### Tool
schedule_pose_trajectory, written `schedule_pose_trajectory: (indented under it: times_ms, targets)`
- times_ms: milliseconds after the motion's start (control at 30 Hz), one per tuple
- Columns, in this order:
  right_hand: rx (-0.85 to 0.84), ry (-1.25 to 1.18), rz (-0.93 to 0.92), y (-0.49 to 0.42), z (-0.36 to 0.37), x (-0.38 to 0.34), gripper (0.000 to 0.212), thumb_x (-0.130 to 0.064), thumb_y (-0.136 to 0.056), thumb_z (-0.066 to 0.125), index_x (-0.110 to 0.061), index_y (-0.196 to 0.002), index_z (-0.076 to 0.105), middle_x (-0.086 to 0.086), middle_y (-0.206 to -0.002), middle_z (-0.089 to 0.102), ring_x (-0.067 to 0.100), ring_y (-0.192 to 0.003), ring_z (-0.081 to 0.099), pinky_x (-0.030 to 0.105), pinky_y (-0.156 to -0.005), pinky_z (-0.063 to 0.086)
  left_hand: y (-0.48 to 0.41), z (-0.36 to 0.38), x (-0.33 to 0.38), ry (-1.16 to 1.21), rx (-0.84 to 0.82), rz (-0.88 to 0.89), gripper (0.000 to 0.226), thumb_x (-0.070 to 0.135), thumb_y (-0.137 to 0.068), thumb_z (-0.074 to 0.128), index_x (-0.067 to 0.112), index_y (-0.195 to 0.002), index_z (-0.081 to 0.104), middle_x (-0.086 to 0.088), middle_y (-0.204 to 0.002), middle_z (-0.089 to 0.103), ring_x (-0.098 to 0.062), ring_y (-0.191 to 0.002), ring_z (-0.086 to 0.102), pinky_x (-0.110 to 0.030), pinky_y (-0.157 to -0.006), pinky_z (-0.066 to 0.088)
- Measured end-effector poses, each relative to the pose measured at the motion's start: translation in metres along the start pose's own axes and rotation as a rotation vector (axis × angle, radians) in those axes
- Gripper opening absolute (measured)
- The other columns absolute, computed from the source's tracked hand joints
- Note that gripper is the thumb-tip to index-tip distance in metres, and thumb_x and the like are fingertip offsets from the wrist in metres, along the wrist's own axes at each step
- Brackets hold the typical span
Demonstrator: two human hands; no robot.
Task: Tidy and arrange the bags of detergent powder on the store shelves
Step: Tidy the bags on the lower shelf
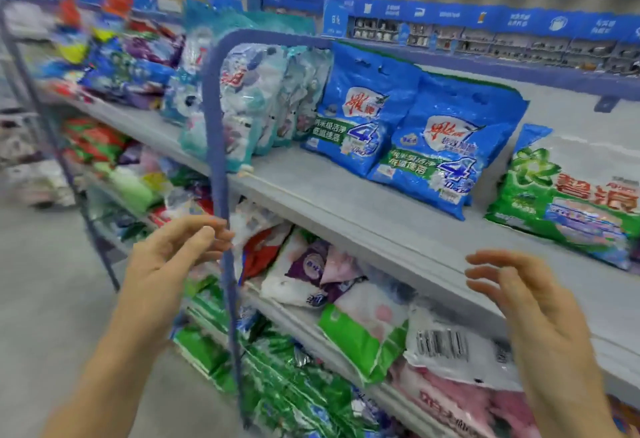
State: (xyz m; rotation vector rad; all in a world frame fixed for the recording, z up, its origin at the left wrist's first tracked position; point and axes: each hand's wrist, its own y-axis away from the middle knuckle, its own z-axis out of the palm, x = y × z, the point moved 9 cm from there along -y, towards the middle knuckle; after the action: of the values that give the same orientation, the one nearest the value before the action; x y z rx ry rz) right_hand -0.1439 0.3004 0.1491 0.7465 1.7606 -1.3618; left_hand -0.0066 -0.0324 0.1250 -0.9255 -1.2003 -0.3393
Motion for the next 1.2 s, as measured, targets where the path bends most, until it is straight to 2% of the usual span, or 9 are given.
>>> schedule_pose_trajectory:
  times_ms: [67, 133, 233, 300, 400, 467, 667, 900, 1200]
  targets:
    - [-0.048, -0.041, 0.04, 0.009, 0.032, 0.016, 0.058, -0.076, -0.069, 0.057, -0.025, -0.096, 0.066, -0.001, -0.097, 0.068, 0.02, -0.09, 0.063, 0.031, -0.085, 0.051, 0.02, -0.039, -0.008, -0.035, 0.058, -0.009, 0.037, 0.063, -0.064, 0.069, 0.031, -0.082, 0.074, 0.004, -0.077, 0.073, -0.009, -0.069, 0.067, -0.016, -0.065, 0.053]
    - [-0.092, -0.085, 0.066, 0.016, 0.065, 0.025, 0.056, -0.075, -0.068, 0.059, -0.026, -0.094, 0.067, -0.002, -0.091, 0.07, 0.02, -0.085, 0.064, 0.024, -0.079, 0.052, 0.04, -0.085, -0.011, -0.077, 0.167, -0.019, 0.043, 0.068, -0.06, 0.071, 0.031, -0.081, 0.074, 0.002, -0.075, 0.072, -0.01, -0.068, 0.067, -0.018, -0.066, 0.054]
    - [-0.145, -0.135, 0.094, 0.025, 0.116, 0.029, 0.052, -0.075, -0.067, 0.058, -0.03, -0.09, 0.068, -0.005, -0.084, 0.07, 0.015, -0.08, 0.065, 0.02, -0.075, 0.053, 0.065, -0.154, -0.015, -0.102, 0.339, -0.043, 0.016, 0.037, -0.087, 0.061, 0.032, -0.078, 0.074, 0.003, -0.073, 0.071, -0.012, -0.068, 0.066, -0.017, -0.067, 0.053]
    - [-0.169, -0.177, 0.117, 0.03, 0.152, 0.031, 0.046, -0.069, -0.071, 0.058, -0.028, -0.088, 0.067, -0.005, -0.083, 0.07, 0.012, -0.078, 0.064, 0.02, -0.076, 0.053, 0.077, -0.196, -0.023, -0.159, 0.424, -0.076, 0.039, 0.011, -0.095, 0.049, 0.032, -0.074, 0.074, 0.005, -0.07, 0.07, -0.01, -0.066, 0.065, -0.016, -0.065, 0.052]
    - [-0.235, -0.192, 0.143, 0.035, 0.214, 0.033, 0.028, -0.046, -0.082, 0.052, -0.022, -0.088, 0.065, -0.002, -0.084, 0.069, 0.013, -0.081, 0.063, 0.023, -0.079, 0.053, 0.089, -0.252, -0.03, -0.177, 0.524, -0.108, 0.044, 0.006, -0.096, 0.045, 0.03, -0.072, 0.073, 0.004, -0.068, 0.069, -0.01, -0.065, 0.065, -0.016, -0.065, 0.052]
    - [-0.28, -0.204, 0.146, 0.035, 0.259, 0.032, 0.027, -0.046, -0.08, 0.05, -0.024, -0.087, 0.066, -0.001, -0.085, 0.068, 0.014, -0.081, 0.063, 0.022, -0.076, 0.053, 0.088, -0.287, -0.038, -0.178, 0.564, -0.122, 0.043, 0.008, -0.096, 0.045, 0.029, -0.072, 0.073, 0.004, -0.068, 0.069, -0.011, -0.066, 0.065, -0.016, -0.065, 0.052]
    - [-0.317, -0.281, 0.155, 0.023, 0.406, 0.034, 0.03, -0.055, -0.077, 0.052, -0.031, -0.085, 0.067, -0.003, -0.083, 0.068, 0.018, -0.079, 0.061, 0.02, -0.073, 0.051, 0.044, -0.395, -0.053, -0.254, 0.588, -0.133, 0.019, 0.03, -0.082, 0.056, 0.032, -0.073, 0.073, 0.005, -0.069, 0.069, -0.013, -0.068, 0.066, -0.019, -0.066, 0.053]
    - [-0.384, -0.305, 0.193, -0.004, 0.564, 0.027, 0.038, -0.063, -0.074, 0.053, -0.031, -0.088, 0.066, -0.003, -0.085, 0.066, 0.016, -0.083, 0.061, 0.022, -0.077, 0.052, -0.026, -0.511, -0.068, -0.29, 0.622, -0.145, 0.034, 0.015, -0.092, 0.053, 0.034, -0.071, 0.072, 0.005, -0.068, 0.069, -0.011, -0.069, 0.066, -0.017, -0.067, 0.053]
    - [-0.279, -0.287, 0.181, -0.091, 0.672, 0.049, 0.031, -0.05, -0.078, 0.05, -0.026, -0.088, 0.067, 0.001, -0.085, 0.067, 0.018, -0.081, 0.062, 0.02, -0.075, 0.051, -0.166, -0.582, -0.14, -0.228, 0.588, -0.152, 0.042, 0.008, -0.095, 0.048, 0.032, -0.07, 0.073, 0.004, -0.068, 0.069, -0.011, -0.067, 0.065, -0.016, -0.065, 0.053]
